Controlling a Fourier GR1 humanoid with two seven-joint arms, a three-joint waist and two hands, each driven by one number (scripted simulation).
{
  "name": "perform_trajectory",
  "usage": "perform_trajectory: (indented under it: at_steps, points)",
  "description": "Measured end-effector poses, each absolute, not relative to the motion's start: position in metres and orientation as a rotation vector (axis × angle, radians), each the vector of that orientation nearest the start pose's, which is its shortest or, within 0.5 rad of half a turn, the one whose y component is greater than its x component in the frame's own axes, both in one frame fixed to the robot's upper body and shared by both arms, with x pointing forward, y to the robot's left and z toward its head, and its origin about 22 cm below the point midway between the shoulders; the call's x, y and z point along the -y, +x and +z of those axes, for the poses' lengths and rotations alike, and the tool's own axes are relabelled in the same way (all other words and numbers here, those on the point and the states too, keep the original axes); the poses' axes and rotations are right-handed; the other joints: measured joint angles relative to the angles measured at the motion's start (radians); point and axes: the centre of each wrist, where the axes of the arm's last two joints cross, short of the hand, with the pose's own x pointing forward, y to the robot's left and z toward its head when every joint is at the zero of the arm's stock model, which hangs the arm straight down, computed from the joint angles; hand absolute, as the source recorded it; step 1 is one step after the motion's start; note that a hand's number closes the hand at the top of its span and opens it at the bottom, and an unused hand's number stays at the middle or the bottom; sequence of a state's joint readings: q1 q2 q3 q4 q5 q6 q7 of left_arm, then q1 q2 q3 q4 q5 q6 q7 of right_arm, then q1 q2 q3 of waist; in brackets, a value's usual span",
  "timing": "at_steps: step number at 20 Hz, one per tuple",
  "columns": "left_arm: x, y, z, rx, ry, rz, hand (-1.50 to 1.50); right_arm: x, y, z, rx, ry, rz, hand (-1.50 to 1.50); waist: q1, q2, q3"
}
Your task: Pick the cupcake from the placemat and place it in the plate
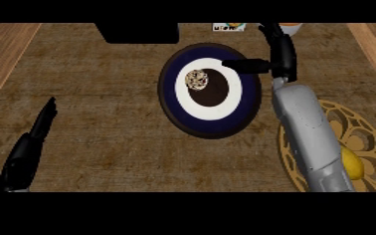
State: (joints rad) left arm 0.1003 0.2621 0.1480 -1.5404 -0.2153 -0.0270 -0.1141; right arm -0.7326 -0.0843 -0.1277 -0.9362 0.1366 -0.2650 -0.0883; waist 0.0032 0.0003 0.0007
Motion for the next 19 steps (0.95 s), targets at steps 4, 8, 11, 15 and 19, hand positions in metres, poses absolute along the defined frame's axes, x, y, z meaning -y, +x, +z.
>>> perform_trajectory:
  at_steps: [4,8,11,15,19]
  points:
    - [-0.335,0.214,-0.004,1.517,0.472,-0.293,0.00,0.240,0.399,0.061,1.768,-0.187,-0.060,-1.50,-0.001,0.002,0.000]
    - [-0.337,0.213,-0.002,1.522,0.467,-0.297,0.00,0.296,0.390,0.045,1.813,-0.159,-0.122,-1.50,0.005,0.004,0.000]
    - [-0.337,0.212,-0.004,1.525,0.470,-0.302,0.00,0.331,0.382,0.033,1.858,-0.160,-0.129,-1.50,0.010,0.006,0.001]
    - [-0.337,0.213,-0.002,1.527,0.467,-0.301,0.00,0.371,0.371,0.019,1.883,-0.164,-0.113,-1.50,0.016,0.007,0.001]
    - [-0.339,0.222,0.001,1.528,0.465,-0.302,0.00,0.394,0.365,0.013,1.885,-0.160,-0.102,-1.50,0.017,0.008,0.001]
